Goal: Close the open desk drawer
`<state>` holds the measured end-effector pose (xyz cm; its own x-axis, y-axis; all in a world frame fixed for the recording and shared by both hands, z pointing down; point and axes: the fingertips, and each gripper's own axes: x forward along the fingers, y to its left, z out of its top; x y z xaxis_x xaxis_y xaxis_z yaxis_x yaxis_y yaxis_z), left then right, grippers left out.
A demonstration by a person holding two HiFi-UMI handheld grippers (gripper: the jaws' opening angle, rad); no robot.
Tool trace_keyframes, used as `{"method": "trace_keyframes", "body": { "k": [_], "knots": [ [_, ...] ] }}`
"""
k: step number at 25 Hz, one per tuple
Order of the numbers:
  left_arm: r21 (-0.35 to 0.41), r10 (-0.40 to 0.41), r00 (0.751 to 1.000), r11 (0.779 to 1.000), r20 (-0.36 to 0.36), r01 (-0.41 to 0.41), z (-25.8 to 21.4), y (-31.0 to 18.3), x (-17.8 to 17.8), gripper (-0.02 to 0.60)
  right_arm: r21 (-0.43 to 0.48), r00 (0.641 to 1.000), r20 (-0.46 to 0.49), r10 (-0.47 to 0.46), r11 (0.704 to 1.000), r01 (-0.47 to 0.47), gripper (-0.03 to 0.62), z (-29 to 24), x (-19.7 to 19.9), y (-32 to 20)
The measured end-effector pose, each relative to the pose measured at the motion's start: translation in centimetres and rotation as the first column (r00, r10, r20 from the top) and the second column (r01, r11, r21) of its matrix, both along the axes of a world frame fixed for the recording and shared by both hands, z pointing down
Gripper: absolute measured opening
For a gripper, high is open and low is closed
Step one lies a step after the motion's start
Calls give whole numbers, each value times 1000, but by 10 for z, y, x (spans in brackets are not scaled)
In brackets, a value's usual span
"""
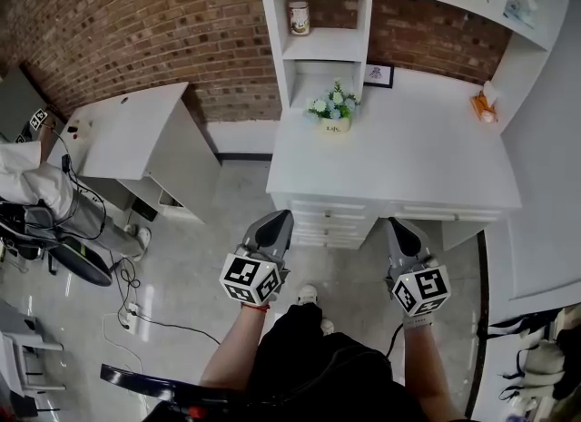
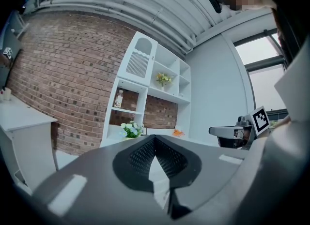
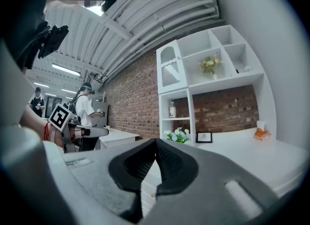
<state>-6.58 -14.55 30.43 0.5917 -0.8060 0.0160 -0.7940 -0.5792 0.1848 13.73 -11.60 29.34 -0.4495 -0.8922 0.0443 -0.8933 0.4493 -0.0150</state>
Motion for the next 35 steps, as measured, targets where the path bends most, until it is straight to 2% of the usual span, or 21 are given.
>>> {"method": "trace_keyframes", "body": {
  "k": [13, 24, 35],
  "knots": [
    [40, -27, 999, 999, -42, 29, -30, 12, -17, 3, 63, 999, -31, -5, 998, 7, -2, -31, -13, 13],
    [49, -5, 999, 999, -42, 7, -34, 23, -15, 3, 62, 1000, -20, -12, 998, 14, -2, -28, -23, 20],
    [53, -16, 998, 998, -61, 19, -37, 32, -19, 3, 72, 999, -16, -34, 997, 35, 0, -27, -30, 29]
  ]
}}
